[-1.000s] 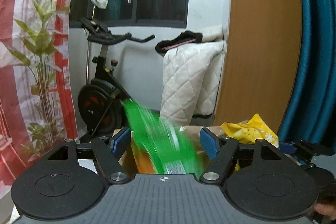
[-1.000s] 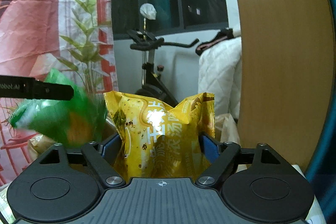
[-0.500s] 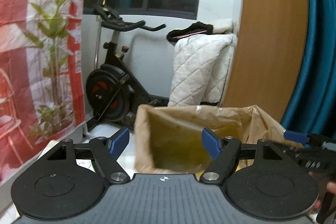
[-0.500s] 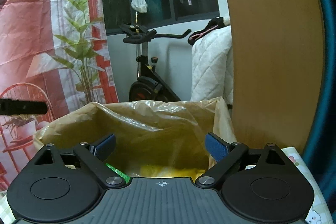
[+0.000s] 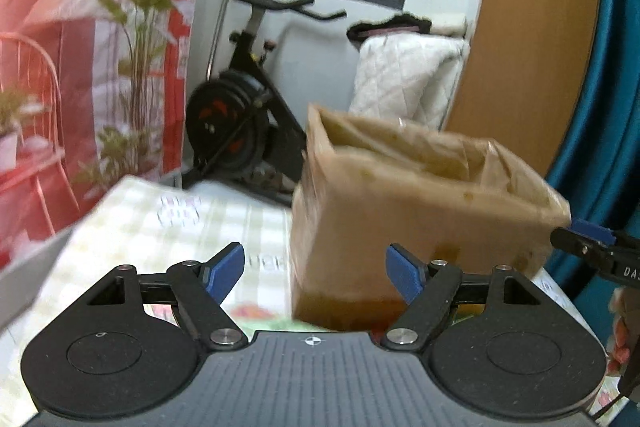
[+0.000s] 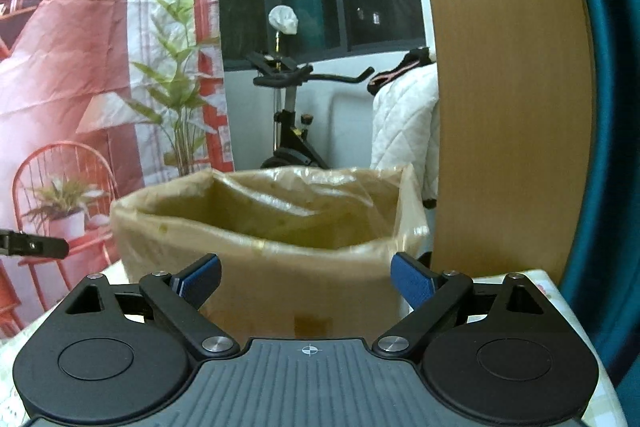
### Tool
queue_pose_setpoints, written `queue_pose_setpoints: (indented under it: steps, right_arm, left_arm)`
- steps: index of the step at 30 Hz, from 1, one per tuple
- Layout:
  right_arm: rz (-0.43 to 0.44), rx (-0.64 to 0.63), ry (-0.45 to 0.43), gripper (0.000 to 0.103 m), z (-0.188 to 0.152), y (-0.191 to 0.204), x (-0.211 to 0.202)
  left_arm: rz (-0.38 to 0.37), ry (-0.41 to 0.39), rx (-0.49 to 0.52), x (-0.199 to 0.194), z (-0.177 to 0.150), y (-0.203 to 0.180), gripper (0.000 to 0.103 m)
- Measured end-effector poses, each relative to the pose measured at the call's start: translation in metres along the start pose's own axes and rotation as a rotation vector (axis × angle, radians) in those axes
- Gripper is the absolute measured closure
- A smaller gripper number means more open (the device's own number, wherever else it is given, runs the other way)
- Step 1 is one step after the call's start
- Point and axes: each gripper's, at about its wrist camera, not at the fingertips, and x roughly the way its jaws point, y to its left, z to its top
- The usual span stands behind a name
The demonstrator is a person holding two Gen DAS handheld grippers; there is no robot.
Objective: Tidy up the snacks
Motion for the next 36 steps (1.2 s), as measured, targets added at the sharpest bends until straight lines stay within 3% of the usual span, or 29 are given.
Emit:
queue_pose_setpoints:
  steps: [11,18,23,28,36]
  right_arm:
    - [-0.029,0.009,0.164,0.014,-0.061,-0.003,0.005]
    - [-0.001,-0.003,0.342,0.014,-0.104,0.011,0.037]
    - [0.015,-0.022,0.38,0.015,-0.118,0.025,0.052]
    - [0.035,0.0,0.393,0.031,-0.124,0.021,0.052]
    - [0.039,0.028,0.377,0.033,-0.123,0.002,0.041]
  left_arm:
    - [-0.102,0.163,-0.013,0.03,-0.043,-0.027,0.019]
    - [-0.094,0.211,-0.026,0.037,-0.056,-0.03,0.019]
    - [-0.079,0.239,-0.055,0.043,-0.06,-0.032,0.019]
    - [-0.067,0.267,-0.027,0.05,-0.062,-0.044,0.018]
    - [-0.069,0.349,-0.003,0.085,-0.076,-0.06,0.015]
